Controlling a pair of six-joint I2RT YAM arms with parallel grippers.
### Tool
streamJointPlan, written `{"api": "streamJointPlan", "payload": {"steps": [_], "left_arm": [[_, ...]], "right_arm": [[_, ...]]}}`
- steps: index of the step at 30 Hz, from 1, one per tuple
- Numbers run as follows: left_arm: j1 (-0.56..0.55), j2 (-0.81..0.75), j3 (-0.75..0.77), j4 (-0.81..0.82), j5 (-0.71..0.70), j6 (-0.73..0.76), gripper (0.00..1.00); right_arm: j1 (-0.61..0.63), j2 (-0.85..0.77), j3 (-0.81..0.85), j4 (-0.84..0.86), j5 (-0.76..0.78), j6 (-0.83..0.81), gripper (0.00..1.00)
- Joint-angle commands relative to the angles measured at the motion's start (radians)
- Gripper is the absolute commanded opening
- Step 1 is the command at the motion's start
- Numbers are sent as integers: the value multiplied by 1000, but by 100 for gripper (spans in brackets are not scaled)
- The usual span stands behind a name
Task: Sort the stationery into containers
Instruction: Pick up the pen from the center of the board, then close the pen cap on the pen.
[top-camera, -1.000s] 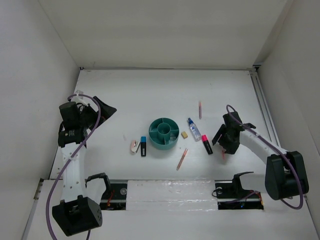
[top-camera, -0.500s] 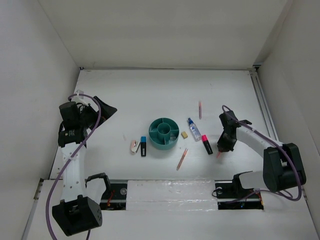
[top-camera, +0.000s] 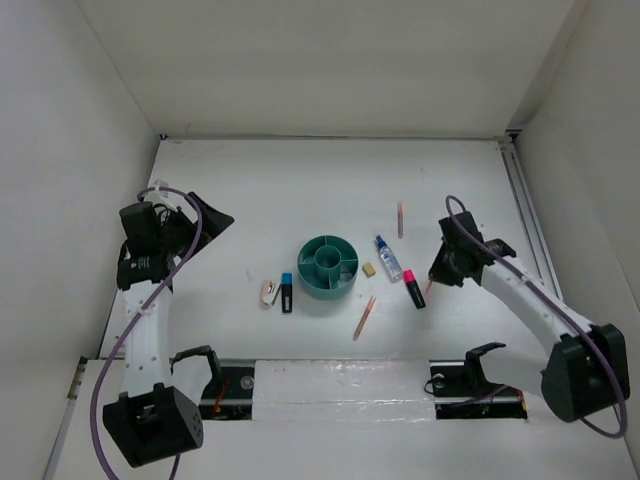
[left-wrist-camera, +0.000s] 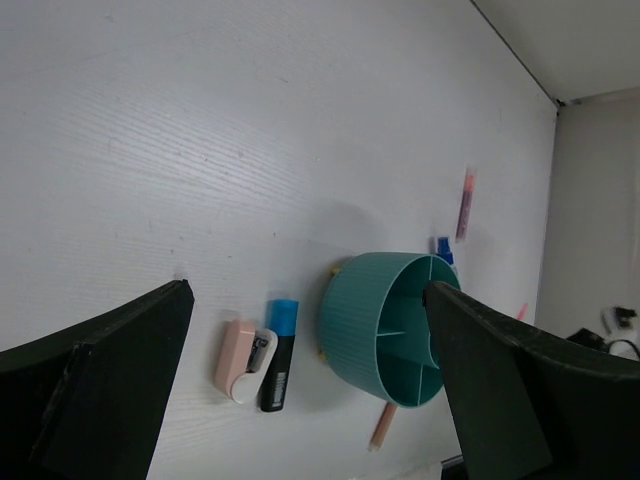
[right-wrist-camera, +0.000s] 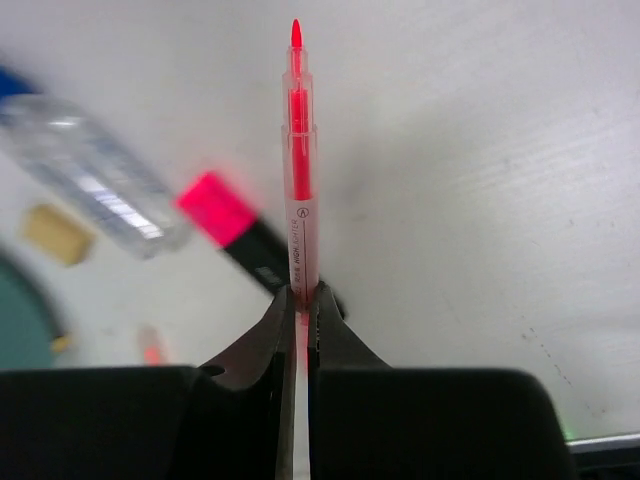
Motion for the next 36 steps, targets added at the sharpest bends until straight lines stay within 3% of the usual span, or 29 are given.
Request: {"api": "streamJointPlan", "payload": {"steps": [1,4,8,11,19,23,25,33,36], "left_arm": [[7,39,-5,13,-20,17,100],[-22,73,27,-13,-61,17,100],[-157,73,107,-69,-256,-14,100],[-167,64,167,-132,-305,-25,100],[-167,153,103,-139,-290,-3,100],[-468,240,136,-142,-582,-119,100],[-513,288,150,-180,-638,-176,100],[-513,359,60,-165,-731,-273,100],[-513,369,17,-134,-753,-285,95]], "right_arm": [[51,-119,144,46,3,-78,0],[126,-172,230,70,-45,-162,0],[222,-181,304,32,-55,-244,0],[284,-196,316,50,-46,-273,0],[437,-219,471,21,-79,-339,0],[494,-219,489,21,-29,-357,0],[505,-230,500,21,-29,-357,0],[545,-337,460,11,-68,-394,0],[545,-356,460,0,-68,-405,0]]}}
